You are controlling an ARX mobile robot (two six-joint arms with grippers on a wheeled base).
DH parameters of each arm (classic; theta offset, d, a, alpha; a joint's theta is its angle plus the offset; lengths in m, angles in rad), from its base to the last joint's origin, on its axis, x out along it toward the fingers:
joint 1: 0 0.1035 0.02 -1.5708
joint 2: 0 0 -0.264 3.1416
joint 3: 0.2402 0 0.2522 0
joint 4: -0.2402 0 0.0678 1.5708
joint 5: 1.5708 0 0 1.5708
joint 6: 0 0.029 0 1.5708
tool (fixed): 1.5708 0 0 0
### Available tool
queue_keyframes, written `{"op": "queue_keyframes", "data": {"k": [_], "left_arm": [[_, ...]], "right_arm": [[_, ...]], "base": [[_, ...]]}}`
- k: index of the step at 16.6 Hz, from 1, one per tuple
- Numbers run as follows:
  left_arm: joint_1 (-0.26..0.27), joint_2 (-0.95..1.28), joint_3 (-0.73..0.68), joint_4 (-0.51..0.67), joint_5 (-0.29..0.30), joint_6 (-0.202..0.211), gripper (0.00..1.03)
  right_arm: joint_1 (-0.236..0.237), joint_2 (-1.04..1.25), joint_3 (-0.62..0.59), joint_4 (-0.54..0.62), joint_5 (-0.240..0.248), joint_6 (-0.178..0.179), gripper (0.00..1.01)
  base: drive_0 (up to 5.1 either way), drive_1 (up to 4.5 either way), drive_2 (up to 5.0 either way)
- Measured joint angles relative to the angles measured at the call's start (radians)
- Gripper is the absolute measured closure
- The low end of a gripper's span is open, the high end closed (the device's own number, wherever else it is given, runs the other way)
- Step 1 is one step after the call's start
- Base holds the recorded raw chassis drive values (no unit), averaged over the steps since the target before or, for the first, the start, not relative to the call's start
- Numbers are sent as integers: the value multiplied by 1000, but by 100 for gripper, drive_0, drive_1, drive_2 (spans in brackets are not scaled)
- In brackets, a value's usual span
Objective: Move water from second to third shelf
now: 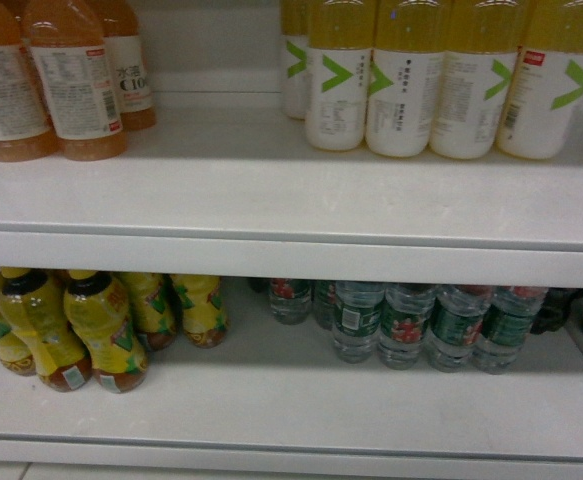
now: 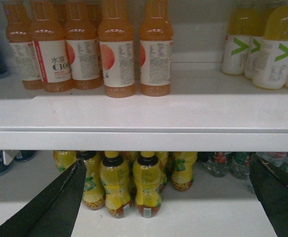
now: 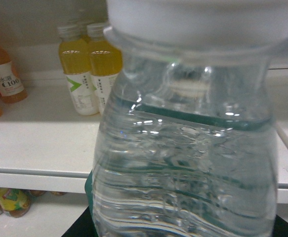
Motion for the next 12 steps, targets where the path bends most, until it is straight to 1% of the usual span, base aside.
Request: {"op": "queue_keyframes", "data": {"k": [12], "left_arm": [[0, 0, 0, 0, 0, 0, 5]], "right_arm": [[0, 1, 0, -2, 0, 0, 59]], "base": [[-460, 219, 219]]}}
